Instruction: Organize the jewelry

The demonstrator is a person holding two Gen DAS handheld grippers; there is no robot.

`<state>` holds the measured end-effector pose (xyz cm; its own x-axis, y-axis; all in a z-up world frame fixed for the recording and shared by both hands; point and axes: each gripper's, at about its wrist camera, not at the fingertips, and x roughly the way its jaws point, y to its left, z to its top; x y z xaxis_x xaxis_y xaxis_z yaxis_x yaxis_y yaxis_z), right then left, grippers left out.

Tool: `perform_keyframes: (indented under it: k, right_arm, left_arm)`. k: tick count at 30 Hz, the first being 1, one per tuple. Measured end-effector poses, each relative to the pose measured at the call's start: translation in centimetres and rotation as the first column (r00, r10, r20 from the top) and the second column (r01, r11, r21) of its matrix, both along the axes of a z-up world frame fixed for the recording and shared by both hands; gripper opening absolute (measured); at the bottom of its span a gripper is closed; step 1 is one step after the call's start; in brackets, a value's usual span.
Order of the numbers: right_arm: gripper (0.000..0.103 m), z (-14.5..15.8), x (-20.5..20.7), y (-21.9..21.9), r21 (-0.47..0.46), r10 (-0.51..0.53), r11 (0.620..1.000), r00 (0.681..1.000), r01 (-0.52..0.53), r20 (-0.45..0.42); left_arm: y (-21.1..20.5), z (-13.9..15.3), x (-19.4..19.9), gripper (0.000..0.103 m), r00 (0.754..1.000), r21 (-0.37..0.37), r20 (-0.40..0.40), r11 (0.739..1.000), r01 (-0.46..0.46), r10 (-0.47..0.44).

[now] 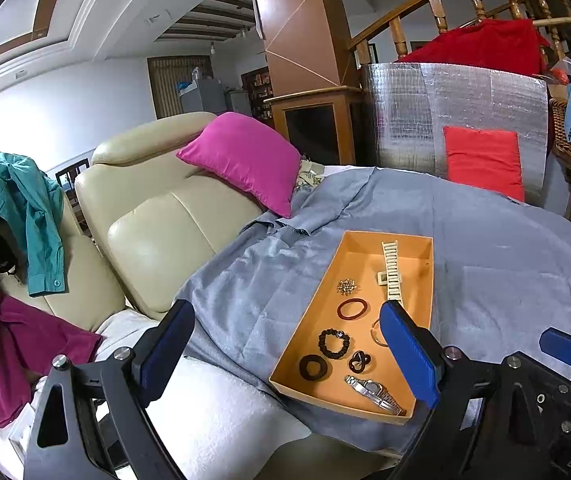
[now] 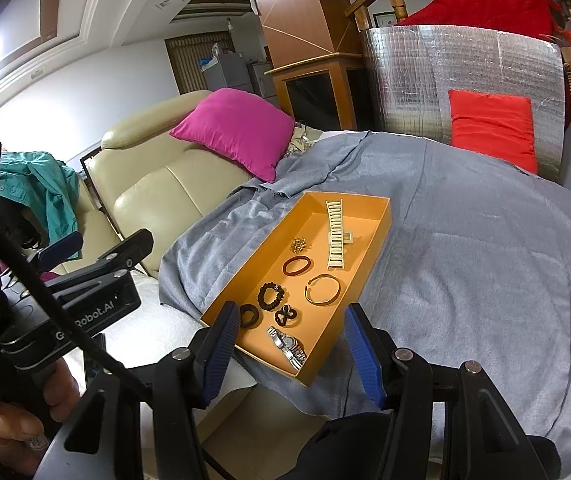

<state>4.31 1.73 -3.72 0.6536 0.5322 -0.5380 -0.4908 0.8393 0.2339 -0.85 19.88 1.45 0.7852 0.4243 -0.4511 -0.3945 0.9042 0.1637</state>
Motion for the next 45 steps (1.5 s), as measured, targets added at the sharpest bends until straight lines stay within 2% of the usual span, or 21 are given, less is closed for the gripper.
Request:
perform_keyframes:
  k: [17, 45]
  right_arm:
    - [0.058, -0.3, 0.1, 0.2, 0.002, -0.004, 1.000, 1.000, 0.004, -0.015]
    - [0.058, -0.7, 0.1, 0.6, -0.001, -0.002, 1.000, 1.000, 0.002, -0.025]
  left_arm:
    - [-0.1, -0.7, 0.4, 0.094, 1.000, 0.010, -0.031, 1.000, -0.001, 0.001]
    - [-0.1, -1.0, 0.3, 0.094, 0.999, 0.006, -0.038, 1.000, -0.006, 0.006]
